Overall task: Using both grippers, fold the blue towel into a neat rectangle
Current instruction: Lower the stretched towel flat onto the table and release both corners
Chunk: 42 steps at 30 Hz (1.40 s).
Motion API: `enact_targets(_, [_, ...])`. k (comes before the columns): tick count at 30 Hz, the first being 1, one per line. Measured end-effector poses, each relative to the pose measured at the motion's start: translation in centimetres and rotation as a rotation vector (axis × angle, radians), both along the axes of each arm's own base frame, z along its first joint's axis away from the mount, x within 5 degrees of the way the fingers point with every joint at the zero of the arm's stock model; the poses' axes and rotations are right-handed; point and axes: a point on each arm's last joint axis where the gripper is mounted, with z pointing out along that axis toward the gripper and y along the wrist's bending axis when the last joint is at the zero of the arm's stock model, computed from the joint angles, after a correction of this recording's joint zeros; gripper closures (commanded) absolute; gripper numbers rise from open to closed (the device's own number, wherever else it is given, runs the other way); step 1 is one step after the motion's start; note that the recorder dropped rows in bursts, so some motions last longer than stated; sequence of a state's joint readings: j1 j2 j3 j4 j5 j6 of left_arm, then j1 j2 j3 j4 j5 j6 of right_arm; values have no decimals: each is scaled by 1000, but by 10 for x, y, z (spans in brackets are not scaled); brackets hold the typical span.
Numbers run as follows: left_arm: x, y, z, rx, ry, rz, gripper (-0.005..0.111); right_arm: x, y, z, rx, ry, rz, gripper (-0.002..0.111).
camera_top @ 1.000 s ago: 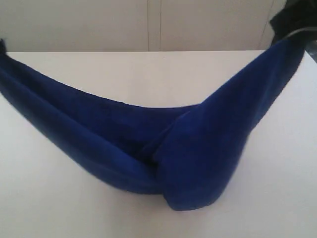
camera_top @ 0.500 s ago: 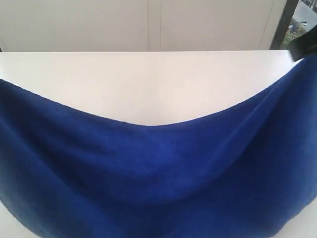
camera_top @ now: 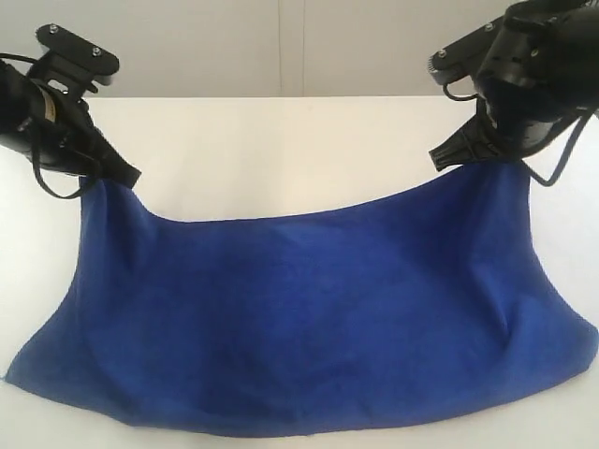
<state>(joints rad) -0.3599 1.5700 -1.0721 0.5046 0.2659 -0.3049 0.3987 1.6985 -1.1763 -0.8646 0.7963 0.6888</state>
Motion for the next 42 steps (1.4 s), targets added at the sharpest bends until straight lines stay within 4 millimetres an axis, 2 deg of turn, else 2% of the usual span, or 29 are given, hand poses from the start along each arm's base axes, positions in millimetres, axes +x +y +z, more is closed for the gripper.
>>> enact_targets(4, [13, 6, -12, -32, -14, 30, 107, 11, -10, -9, 37, -19, -17, 108])
enact_targets(8, [25, 22, -21, -79, -29, 97, 107, 19, -18, -16, 66, -29, -30, 108])
enact_targets(18, [44, 44, -40, -134, -58, 157, 107, 32, -54, -19, 138, -94, -113, 108])
enact_targets(23, [51, 53, -56, -158, -42, 196, 107, 40, -55, -28, 182, -109, -81, 108])
enact_targets(27, [56, 52, -68, -176, -37, 192, 107, 47, -53, -45, 194, -92, -69, 108])
enact_targets(34, [62, 57, -81, -195, -35, 203, 107, 56, -62, -67, 228, -73, -79, 108])
enact_targets(42, [72, 75, -90, -260, -91, 240, 107, 67, -72, -61, 237, -116, -83, 108])
